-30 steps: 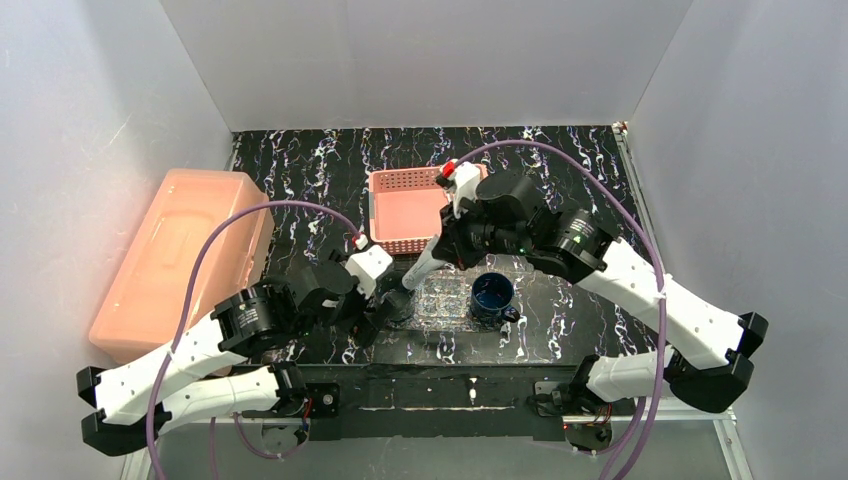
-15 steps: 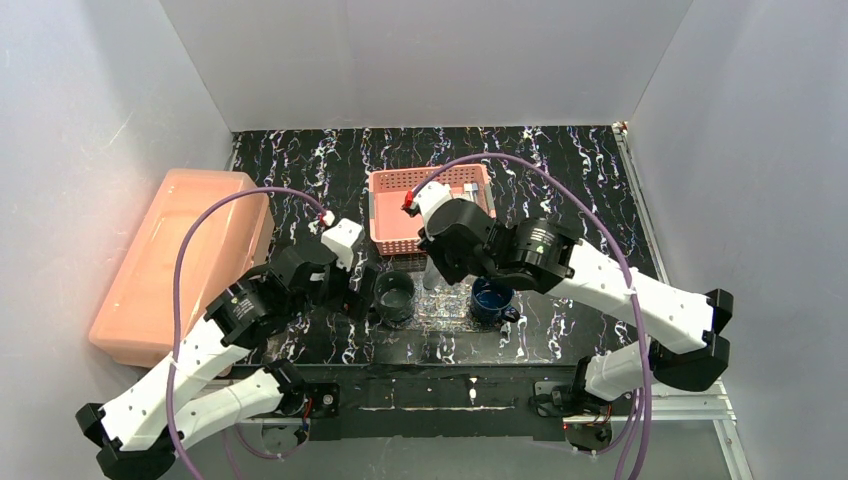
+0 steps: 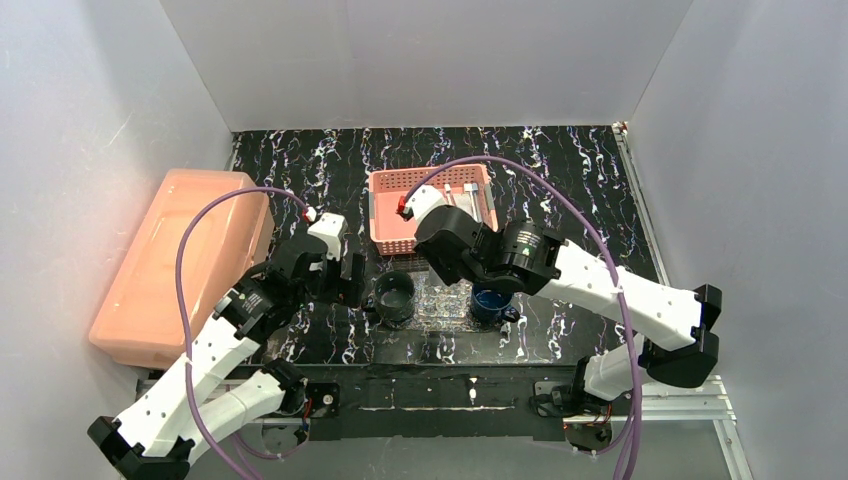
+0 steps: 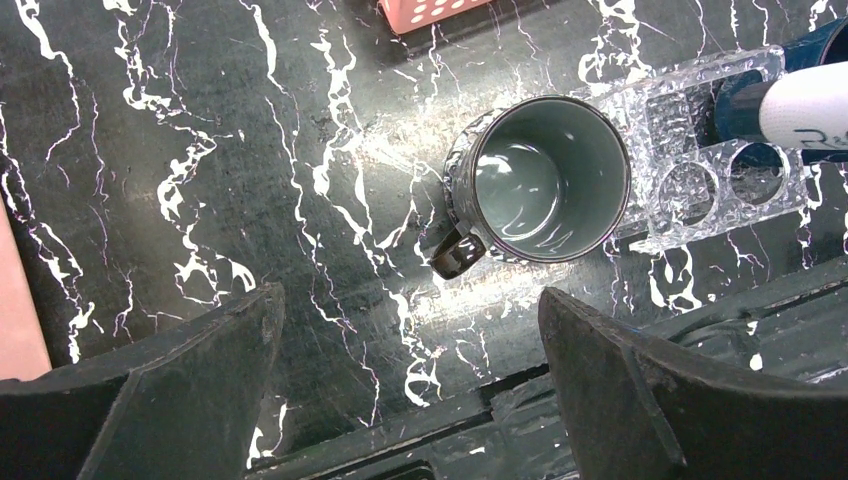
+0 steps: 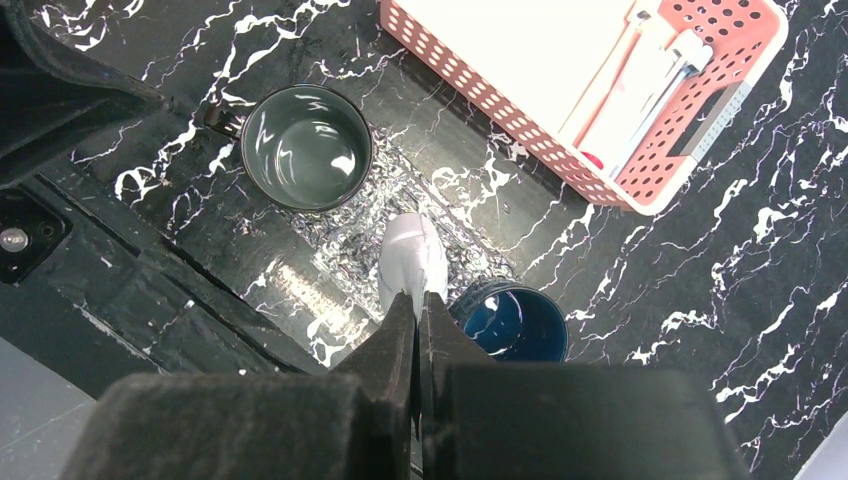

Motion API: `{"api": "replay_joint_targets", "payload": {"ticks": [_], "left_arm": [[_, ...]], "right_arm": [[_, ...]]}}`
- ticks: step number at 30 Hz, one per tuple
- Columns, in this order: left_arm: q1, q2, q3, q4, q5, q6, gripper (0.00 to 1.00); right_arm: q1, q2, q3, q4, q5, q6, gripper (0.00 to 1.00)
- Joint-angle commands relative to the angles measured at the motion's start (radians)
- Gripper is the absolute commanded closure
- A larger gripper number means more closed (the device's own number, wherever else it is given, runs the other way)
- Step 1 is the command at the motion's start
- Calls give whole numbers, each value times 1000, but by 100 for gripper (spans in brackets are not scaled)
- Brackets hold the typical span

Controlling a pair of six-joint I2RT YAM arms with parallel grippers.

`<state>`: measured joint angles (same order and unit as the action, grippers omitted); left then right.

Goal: Prepare toiletry sets of a toothbrush and toothpaste on the tray

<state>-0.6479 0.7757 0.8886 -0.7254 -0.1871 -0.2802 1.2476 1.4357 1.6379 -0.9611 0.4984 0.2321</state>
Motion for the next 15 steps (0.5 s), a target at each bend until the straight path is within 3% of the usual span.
{"api": "replay_joint_targets", "payload": {"ticks": [1,15], "left_arm": [[7,-17,-18,24,-34,1,2],[7,-12,-35,29,-43,-1,2]], "right_arm": [[3,12,-18,85,18,-2,99],[-22,17,-91,161,-8,-5,99]]}}
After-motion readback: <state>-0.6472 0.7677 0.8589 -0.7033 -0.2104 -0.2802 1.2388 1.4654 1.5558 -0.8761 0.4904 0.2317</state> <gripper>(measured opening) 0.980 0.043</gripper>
